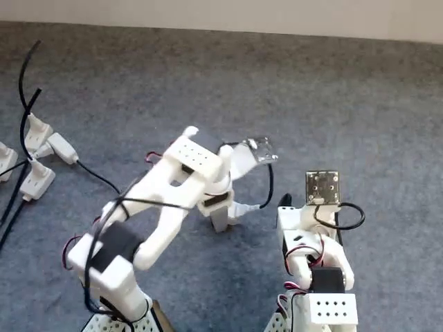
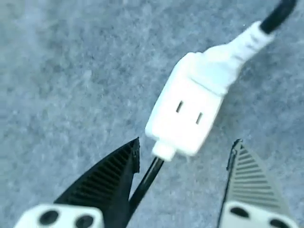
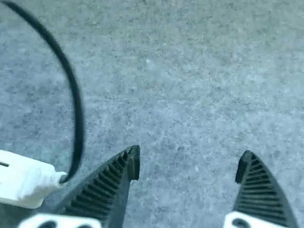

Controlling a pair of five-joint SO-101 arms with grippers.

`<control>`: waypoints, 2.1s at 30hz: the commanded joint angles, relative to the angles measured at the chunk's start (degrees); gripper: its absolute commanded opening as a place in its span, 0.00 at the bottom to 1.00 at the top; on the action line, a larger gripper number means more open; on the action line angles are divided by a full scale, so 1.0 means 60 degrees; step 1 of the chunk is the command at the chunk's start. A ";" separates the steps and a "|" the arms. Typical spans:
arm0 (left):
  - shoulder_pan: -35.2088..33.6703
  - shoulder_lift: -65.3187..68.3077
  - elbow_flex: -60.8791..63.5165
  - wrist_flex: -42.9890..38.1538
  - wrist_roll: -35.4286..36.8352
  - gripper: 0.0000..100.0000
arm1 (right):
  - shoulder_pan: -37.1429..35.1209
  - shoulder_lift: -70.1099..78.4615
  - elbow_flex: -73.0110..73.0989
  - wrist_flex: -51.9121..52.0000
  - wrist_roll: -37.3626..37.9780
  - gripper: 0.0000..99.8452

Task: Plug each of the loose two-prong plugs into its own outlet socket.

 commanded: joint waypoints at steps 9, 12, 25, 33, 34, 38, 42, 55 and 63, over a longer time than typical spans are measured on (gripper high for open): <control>0.0125 0.1018 -0.0271 -0.0967 -0.0337 0.09 | 0.0051 -0.0168 -0.0022 -0.0168 0.0088 0.31; 0.0095 0.0989 -0.0271 -0.0894 -0.0835 0.02 | 0.0051 -0.0168 -0.0022 -0.0168 0.0088 0.31; -0.4799 0.1018 -0.3641 0.0689 -0.0659 0.00 | 0.0051 -0.0154 -0.0007 -0.0168 0.0088 0.31; -0.7802 0.0989 -0.4725 0.1553 -0.1875 0.00 | 0.0051 -0.0168 -0.0007 -0.0168 0.0088 0.31; -0.8154 0.0989 -0.4755 0.1597 -0.2037 0.00 | 0.0051 -0.0168 -0.0007 -0.0168 0.0088 0.31; -0.9297 0.0989 -0.4711 0.1612 -0.2667 0.00 | 0.0051 -0.0168 -0.0007 -0.0168 0.0088 0.31; -1.0161 0.0989 -0.4799 0.1626 -0.3282 0.00 | 0.0051 -0.0168 -0.0007 -0.0168 0.0088 0.31; -0.5678 0.1077 -0.5502 0.1612 -0.1524 0.38 | 0.0037 -0.0110 -0.0007 -0.0168 0.0088 0.31; -0.4125 0.1751 -0.5824 -0.0366 -0.1436 0.38 | 0.0037 -0.0110 0.0007 -0.0168 0.0088 0.31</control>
